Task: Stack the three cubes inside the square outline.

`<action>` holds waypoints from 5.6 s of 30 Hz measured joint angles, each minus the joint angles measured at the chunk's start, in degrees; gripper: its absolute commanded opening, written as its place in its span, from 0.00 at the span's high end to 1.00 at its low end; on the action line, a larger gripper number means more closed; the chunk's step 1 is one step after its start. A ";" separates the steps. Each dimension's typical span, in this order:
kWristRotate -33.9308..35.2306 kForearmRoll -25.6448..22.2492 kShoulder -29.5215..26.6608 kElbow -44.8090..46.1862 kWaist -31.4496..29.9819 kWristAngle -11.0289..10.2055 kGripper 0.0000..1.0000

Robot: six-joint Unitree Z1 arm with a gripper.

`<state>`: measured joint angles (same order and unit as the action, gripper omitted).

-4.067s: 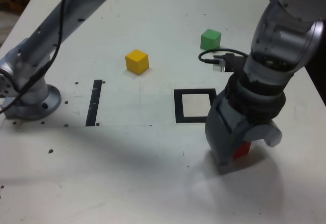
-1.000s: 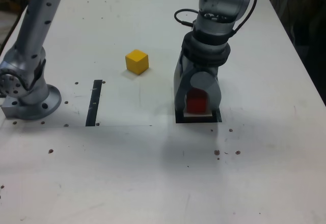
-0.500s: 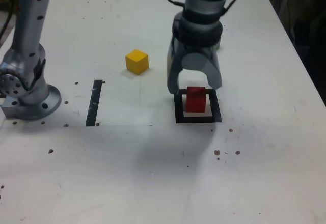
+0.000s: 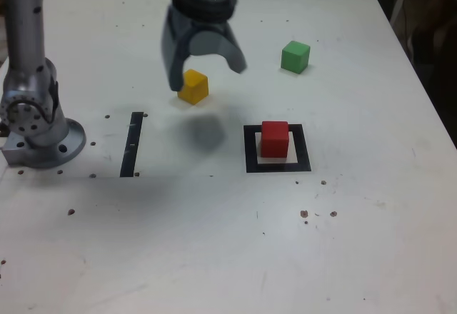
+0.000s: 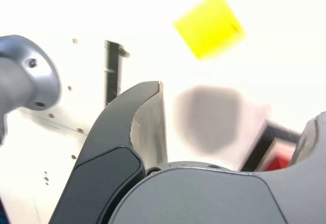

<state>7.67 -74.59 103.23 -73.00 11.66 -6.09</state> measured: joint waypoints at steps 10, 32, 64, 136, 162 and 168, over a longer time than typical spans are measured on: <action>2.29 1.71 -0.93 3.70 9.56 -1.25 0.00; 7.99 11.77 0.13 9.45 11.89 1.97 0.02; 9.88 15.66 4.93 9.14 13.24 1.41 0.47; -2.17 -3.95 15.97 -25.32 -14.91 1.93 0.83; -2.84 -3.34 20.36 -27.80 -14.93 3.02 0.83; -4.01 -1.97 21.81 -33.37 -16.00 -0.61 0.83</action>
<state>3.66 -76.56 125.04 -106.37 -4.34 -6.69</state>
